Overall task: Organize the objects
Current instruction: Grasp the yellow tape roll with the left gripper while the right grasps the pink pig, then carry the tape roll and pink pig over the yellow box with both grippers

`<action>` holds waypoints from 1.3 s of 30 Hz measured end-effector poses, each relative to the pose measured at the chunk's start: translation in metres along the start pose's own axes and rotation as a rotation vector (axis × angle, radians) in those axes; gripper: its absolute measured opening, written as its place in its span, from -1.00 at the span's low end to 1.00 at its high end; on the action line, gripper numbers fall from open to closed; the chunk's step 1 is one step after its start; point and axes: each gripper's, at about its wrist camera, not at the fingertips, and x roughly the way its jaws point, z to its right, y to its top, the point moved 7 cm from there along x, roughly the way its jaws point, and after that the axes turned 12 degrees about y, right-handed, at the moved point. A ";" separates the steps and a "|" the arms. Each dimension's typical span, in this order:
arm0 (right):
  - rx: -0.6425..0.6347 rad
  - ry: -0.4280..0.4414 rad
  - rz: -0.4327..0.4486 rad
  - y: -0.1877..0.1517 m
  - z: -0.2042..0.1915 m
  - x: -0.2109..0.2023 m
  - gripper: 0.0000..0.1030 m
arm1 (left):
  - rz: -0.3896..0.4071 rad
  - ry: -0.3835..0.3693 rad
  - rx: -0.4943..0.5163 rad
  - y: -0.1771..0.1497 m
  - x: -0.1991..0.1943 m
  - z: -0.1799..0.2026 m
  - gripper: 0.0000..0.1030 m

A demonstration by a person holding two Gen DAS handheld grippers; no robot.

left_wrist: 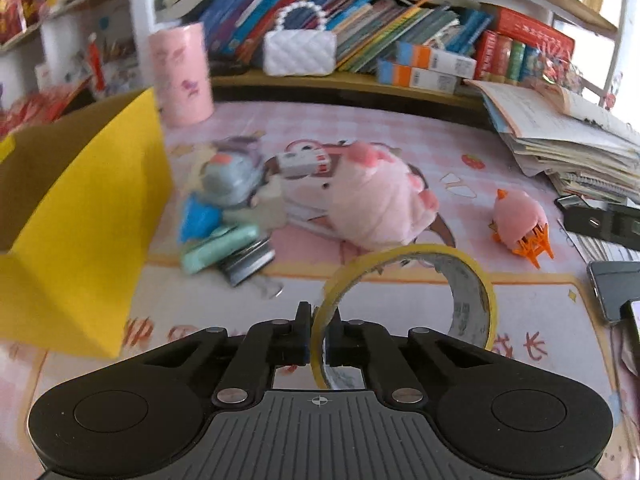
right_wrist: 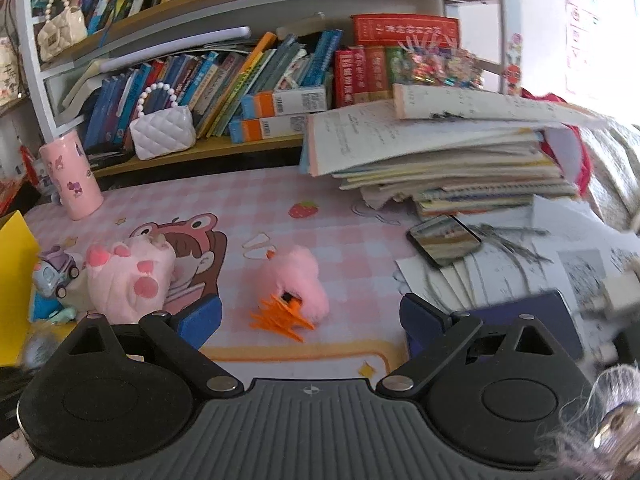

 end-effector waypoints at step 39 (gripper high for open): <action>0.114 0.044 -0.156 -0.074 -0.130 -0.043 -0.06 | -0.034 -0.132 -0.207 -0.059 -0.050 -0.150 -0.91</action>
